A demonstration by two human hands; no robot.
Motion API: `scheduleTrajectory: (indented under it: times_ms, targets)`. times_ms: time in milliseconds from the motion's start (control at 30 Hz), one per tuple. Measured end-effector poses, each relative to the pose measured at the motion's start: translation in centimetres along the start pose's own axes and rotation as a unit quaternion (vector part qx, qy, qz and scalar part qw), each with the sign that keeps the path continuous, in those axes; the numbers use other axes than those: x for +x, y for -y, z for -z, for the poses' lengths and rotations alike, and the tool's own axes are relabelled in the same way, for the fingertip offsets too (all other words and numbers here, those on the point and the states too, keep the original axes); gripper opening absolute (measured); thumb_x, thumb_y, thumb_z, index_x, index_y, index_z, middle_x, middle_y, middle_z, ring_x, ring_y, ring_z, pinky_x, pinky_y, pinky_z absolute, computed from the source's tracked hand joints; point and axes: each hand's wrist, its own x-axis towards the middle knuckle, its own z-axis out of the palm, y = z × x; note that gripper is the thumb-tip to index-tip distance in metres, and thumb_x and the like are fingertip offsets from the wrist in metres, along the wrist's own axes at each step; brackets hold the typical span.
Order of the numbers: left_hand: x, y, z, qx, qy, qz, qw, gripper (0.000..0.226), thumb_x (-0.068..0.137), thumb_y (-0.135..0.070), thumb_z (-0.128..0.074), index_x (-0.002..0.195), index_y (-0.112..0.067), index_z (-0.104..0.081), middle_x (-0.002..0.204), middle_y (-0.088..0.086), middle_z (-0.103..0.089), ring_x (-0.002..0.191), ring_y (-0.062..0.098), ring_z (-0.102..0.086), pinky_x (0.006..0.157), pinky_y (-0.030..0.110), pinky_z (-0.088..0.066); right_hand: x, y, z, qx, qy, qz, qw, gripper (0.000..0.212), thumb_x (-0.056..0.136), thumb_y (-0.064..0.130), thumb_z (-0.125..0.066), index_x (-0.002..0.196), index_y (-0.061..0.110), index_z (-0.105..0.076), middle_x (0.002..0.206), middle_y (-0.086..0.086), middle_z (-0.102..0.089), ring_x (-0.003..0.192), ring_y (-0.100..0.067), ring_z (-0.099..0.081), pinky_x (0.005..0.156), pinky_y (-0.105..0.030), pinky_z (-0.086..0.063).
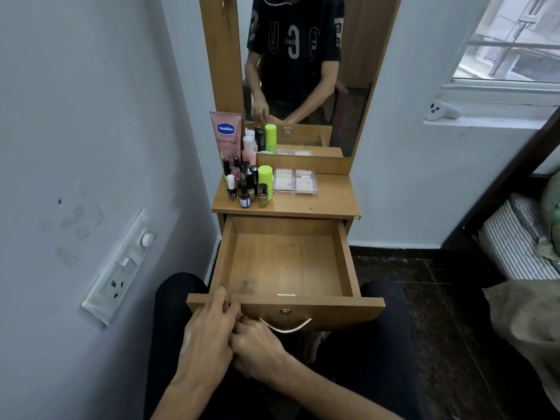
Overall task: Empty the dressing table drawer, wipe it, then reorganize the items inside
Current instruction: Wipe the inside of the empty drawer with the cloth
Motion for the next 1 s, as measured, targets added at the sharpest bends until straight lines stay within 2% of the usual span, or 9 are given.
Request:
scheduleTrajectory:
  times_ms: [133, 200, 267, 367, 467, 567, 667, 833, 1000]
  targets:
    - [-0.1, -0.1, -0.9, -0.01, 0.007, -0.01, 1.0, 0.042, 0.085, -0.01, -0.06, 0.121, -0.032, -0.06, 0.132, -0.011, -0.046, 0.114, 0.008, -0.055, 0.09, 0.021, -0.051, -0.3, -0.3, -0.1, -0.085, -0.004, 0.0, 0.996, 0.04, 0.059, 0.011, -0.09, 0.096, 0.006, -0.077, 0.092, -0.014, -0.075, 0.086, -0.035, -0.074, 0.061, -0.035, -0.059]
    - [-0.2, -0.6, -1.2, -0.027, 0.011, -0.026, 0.999, 0.048, 0.082, -0.012, -0.061, 0.124, -0.035, -0.059, 0.128, -0.014, -0.051, 0.119, 0.004, -0.054, 0.092, 0.017, -0.049, -1.2, -0.5, 0.5, -0.075, 0.007, -0.051, 0.996, 0.042, 0.074, 0.016, -0.082, 0.114, 0.006, -0.073, 0.111, -0.018, -0.072, 0.104, -0.039, -0.07, 0.073, -0.042, -0.059]
    - [0.1, -1.7, -0.9, -0.066, 0.021, -0.053, 0.996, 0.051, 0.07, -0.011, -0.067, 0.117, -0.033, -0.064, 0.116, -0.016, -0.056, 0.107, 0.003, -0.062, 0.08, 0.015, -0.052, -2.5, -0.8, 1.8, -0.037, 0.01, -0.083, 0.996, 0.039, 0.086, 0.016, -0.067, 0.122, 0.003, -0.068, 0.121, -0.025, -0.067, 0.113, -0.047, -0.064, 0.081, -0.051, -0.057]
    - [1.0, -3.8, 0.8, -0.184, -0.031, -0.116, 0.976, 0.055, 0.056, -0.011, -0.068, 0.106, -0.03, -0.07, 0.097, -0.019, -0.058, 0.082, 0.001, -0.063, 0.065, 0.016, -0.054, -4.5, -0.9, 5.4, 0.039, -0.094, -0.103, 0.989, 0.033, 0.084, 0.029, -0.061, 0.109, 0.011, -0.072, 0.116, -0.012, -0.069, 0.098, -0.033, -0.07, 0.074, -0.044, -0.06]
    - [3.2, -6.1, 3.1, -0.239, -0.103, -0.145, 0.955, 0.042, 0.077, -0.026, -0.066, 0.118, -0.033, -0.064, 0.109, -0.024, -0.054, 0.095, -0.001, -0.058, 0.08, 0.014, -0.051, -4.8, -1.7, 10.2, 0.118, -0.209, -0.104, 0.965, 0.026, 0.084, 0.029, -0.073, 0.108, 0.018, -0.073, 0.119, 0.004, -0.067, 0.091, -0.009, -0.068, 0.075, -0.021, -0.057]
    - [6.6, -7.5, 5.4, -0.299, -0.093, -0.139, 0.94, 0.044, 0.082, -0.051, -0.059, 0.123, -0.036, -0.06, 0.122, -0.025, -0.052, 0.111, -0.005, -0.055, 0.089, 0.009, -0.045, -4.2, -3.6, 14.9, 0.157, -0.279, -0.166, 0.933, 0.026, 0.083, 0.03, -0.07, 0.106, 0.018, -0.074, 0.113, 0.01, -0.068, 0.097, -0.001, -0.064, 0.077, -0.012, -0.054]
    - [10.4, -7.6, 6.5, -0.364, -0.034, -0.121, 0.923, 0.052, 0.081, -0.055, -0.067, 0.129, -0.037, -0.057, 0.125, -0.025, -0.053, 0.112, -0.005, -0.055, 0.088, 0.014, -0.048, -3.6, -6.0, 18.1, 0.224, -0.31, -0.219, 0.897, 0.02, 0.087, 0.029, -0.063, 0.106, 0.024, -0.07, 0.101, 0.014, -0.072, 0.093, -0.003, -0.069, 0.073, -0.019, -0.059]
    - [16.5, -8.3, 7.1, -0.407, 0.003, -0.105, 0.907, 0.043, 0.084, -0.027, -0.081, 0.125, -0.026, -0.067, 0.116, -0.011, -0.069, 0.106, 0.009, -0.065, 0.092, 0.042, -0.059, -1.6, -10.7, 21.2, 0.292, -0.325, -0.27, 0.858, 0.01, 0.1, 0.018, -0.063, 0.106, 0.026, -0.065, 0.098, 0.008, -0.073, 0.093, -0.009, -0.071, 0.076, -0.029, -0.063]
    - [21.2, -9.9, 6.7, -0.412, -0.026, -0.081, 0.907, 0.028, 0.087, -0.026, -0.078, 0.114, -0.025, -0.073, 0.1, -0.008, -0.075, 0.089, 0.009, -0.072, 0.078, 0.036, -0.064, -0.2, -14.5, 22.6, 0.33, -0.329, -0.319, 0.826, 0.014, 0.101, 0.021, -0.066, 0.114, 0.021, -0.068, 0.106, -0.001, -0.075, 0.098, -0.015, -0.074, 0.082, -0.036, -0.064]
